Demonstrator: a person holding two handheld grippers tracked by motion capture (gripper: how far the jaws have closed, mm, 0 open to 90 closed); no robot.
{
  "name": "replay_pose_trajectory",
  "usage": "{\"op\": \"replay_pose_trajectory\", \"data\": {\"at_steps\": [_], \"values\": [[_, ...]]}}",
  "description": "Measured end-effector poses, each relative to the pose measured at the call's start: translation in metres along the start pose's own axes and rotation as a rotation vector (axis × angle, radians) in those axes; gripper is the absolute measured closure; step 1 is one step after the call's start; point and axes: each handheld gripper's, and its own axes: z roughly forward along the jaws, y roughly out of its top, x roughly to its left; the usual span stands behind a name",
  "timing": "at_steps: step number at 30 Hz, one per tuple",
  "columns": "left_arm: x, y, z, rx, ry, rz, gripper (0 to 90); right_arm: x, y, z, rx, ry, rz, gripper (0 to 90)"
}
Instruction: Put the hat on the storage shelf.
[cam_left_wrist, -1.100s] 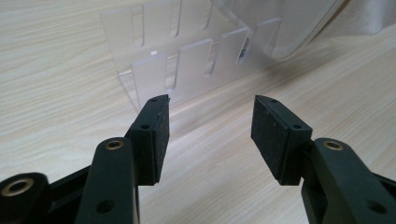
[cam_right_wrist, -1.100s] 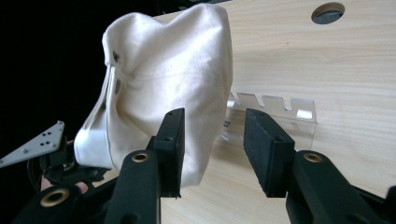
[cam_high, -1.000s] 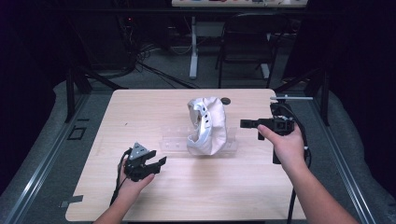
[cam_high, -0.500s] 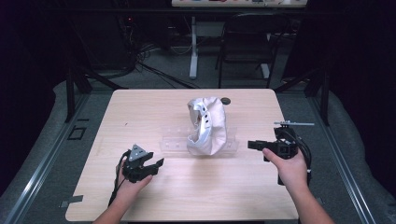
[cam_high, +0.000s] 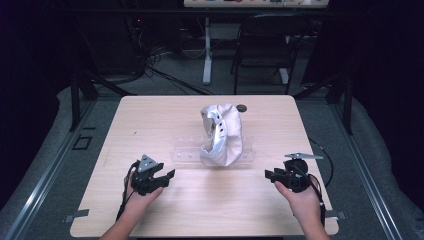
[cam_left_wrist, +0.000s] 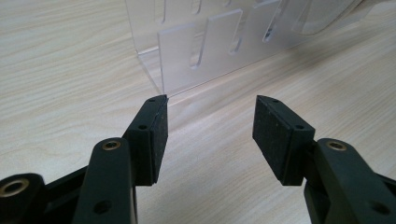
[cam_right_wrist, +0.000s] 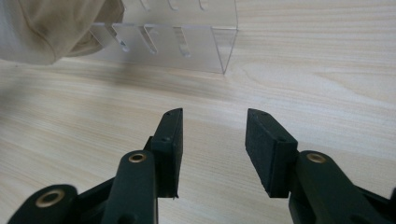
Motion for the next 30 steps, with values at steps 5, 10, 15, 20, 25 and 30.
{"op": "replay_pose_trajectory", "data": {"at_steps": [5,10,15,20,25,30], "values": [[0.0,-0.001,0.002,0.009,0.002,0.014,45.5,0.0,-0.016,0.008,-0.034,-0.017,-0.014,56.4],[-0.001,-0.001,0.003,0.012,0.001,0.012,44.8,0.002,-0.029,0.014,-0.072,-0.065,-0.066,54.2],[-0.005,-0.001,0.006,0.015,0.0,0.026,44.6,0.001,-0.043,0.018,-0.108,-0.073,-0.059,54.2],[-0.008,-0.002,0.007,0.022,-0.011,0.039,44.6,0.001,-0.05,0.019,-0.142,-0.099,-0.073,53.4],[-0.012,-0.001,0.01,0.023,-0.016,0.055,44.7,-0.006,-0.057,0.021,-0.144,-0.126,-0.089,52.7],[-0.021,0.001,0.015,0.018,-0.03,0.071,44.7,-0.011,-0.064,0.019,-0.2,-0.115,-0.072,52.7]]}}
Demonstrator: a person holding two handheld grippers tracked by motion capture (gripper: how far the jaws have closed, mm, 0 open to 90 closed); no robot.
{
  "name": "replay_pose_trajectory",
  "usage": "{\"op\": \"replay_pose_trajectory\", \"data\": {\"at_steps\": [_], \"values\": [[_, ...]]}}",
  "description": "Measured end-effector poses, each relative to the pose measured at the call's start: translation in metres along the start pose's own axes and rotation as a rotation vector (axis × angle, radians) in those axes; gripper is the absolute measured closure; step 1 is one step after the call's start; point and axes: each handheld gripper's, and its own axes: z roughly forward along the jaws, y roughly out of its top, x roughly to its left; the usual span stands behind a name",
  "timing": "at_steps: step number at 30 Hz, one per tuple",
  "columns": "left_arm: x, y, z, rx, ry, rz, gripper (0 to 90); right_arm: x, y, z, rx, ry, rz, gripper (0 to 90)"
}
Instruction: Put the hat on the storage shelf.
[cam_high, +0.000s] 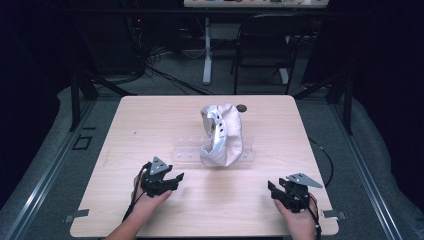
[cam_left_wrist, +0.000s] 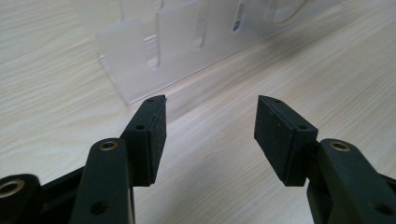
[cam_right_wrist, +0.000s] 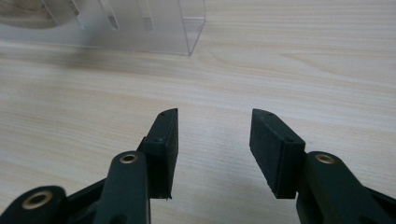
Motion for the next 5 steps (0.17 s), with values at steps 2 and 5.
{"op": "replay_pose_trajectory", "data": {"at_steps": [2,5], "values": [[-0.006,0.004,0.005,-0.004,-0.01,0.007,44.6,-0.003,0.0,-0.003,0.015,-0.007,-0.014,52.7],[-0.018,0.013,0.014,-0.014,-0.019,0.054,44.6,-0.006,-0.002,-0.002,-0.015,0.006,0.031,52.6]]}}
